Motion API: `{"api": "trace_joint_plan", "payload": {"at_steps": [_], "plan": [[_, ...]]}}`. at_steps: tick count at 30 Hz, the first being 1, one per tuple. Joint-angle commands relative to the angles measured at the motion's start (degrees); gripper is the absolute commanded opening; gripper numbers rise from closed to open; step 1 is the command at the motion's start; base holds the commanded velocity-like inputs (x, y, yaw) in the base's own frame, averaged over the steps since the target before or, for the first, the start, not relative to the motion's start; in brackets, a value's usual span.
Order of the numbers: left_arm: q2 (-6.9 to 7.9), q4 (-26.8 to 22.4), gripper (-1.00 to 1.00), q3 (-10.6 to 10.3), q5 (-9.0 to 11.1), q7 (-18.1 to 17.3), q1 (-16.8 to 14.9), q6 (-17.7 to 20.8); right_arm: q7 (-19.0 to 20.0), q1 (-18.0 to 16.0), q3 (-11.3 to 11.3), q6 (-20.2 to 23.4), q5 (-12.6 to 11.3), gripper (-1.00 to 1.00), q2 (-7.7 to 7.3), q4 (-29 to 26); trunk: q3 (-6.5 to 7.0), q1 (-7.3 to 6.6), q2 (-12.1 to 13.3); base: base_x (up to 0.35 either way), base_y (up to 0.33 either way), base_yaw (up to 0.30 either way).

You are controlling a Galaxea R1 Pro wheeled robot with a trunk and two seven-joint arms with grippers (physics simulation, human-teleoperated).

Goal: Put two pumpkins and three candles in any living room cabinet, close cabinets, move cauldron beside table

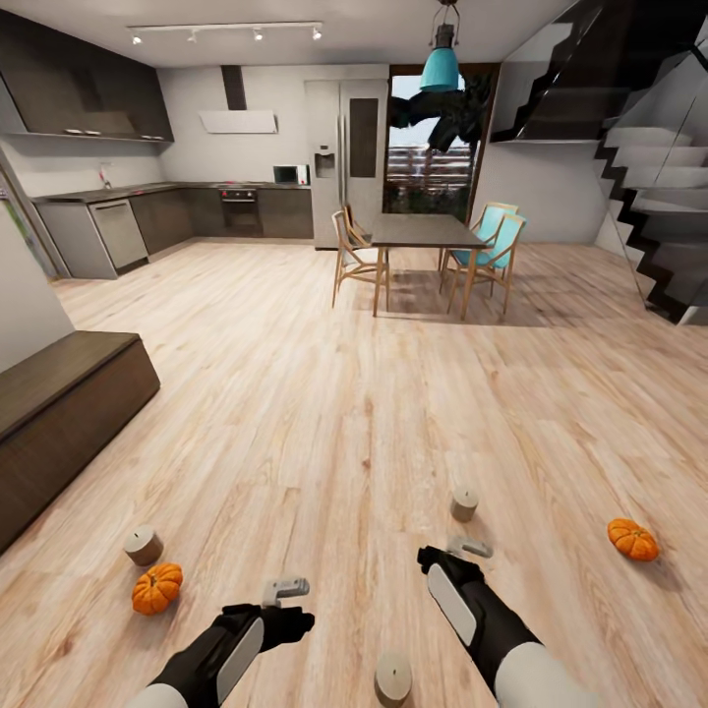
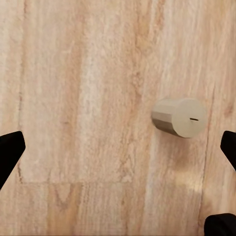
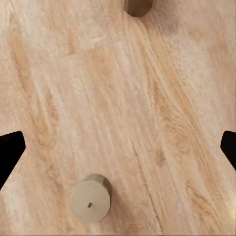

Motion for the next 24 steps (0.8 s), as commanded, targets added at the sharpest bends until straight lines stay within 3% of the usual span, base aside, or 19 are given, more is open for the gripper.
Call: {"api": "trace_joint_plan", "payload": {"at_steps": [1, 8, 9, 14, 20, 24], "plan": [[0.0, -0.1, 1.0, -0.3, 0.4, 0.2, 0.0, 0.1, -0.4, 0.5, 0.3, 1.3, -0.4, 1.0, -0.06, -2.2, -0.05, 0.0, 0.0, 0.005, -0.018, 0.0], [-0.1, 0.0, 1.0, -1.1, 0.3, 0.2, 0.0, -0.1, -0.2, 7.4, 0.3, 10.2, -0.4, 1.0, -0.18, -21.4, -0.05, 0.0, 0.0, 0.002, -0.007, 0.0], [-0.11, 0.0, 1.0, -1.3, 0.3, 0.1, 0.0, -0.1, -0.2, 9.8, 0.3, 11.6, -0.4, 1.0, -0.19, -26.3, -0.05, 0.0, 0.0, 0.001, -0.002, 0.0], [-0.12, 0.0, 1.0, -1.4, 0.3, 0.1, 0.0, -0.1, 0.0, 14.2, 0.3, 15.3, -0.4, 1.0, -0.24, -36.7, -0.05, 0.0, 0.0, 0.0, -0.001, 0.0], [-0.18, 0.0, 1.0, -1.9, 0.3, 0.1, 0.0, -0.1, 1.8, 15.6, 0.4, 17.7, -0.4, 1.0, -0.7, -41.8, -0.05, 0.0, 0.0, 0.0, 0.0, 0.0], [-0.2, 0.0, 1.0, -3.6, 0.3, 0.1, 0.0, -0.2, 7.5, 17.2, 0.3, 20.1, -0.5, 1.0, -2.97, -45.3, -0.05, 0.0, 0.0, 0.0, 0.0, 0.0]]}}
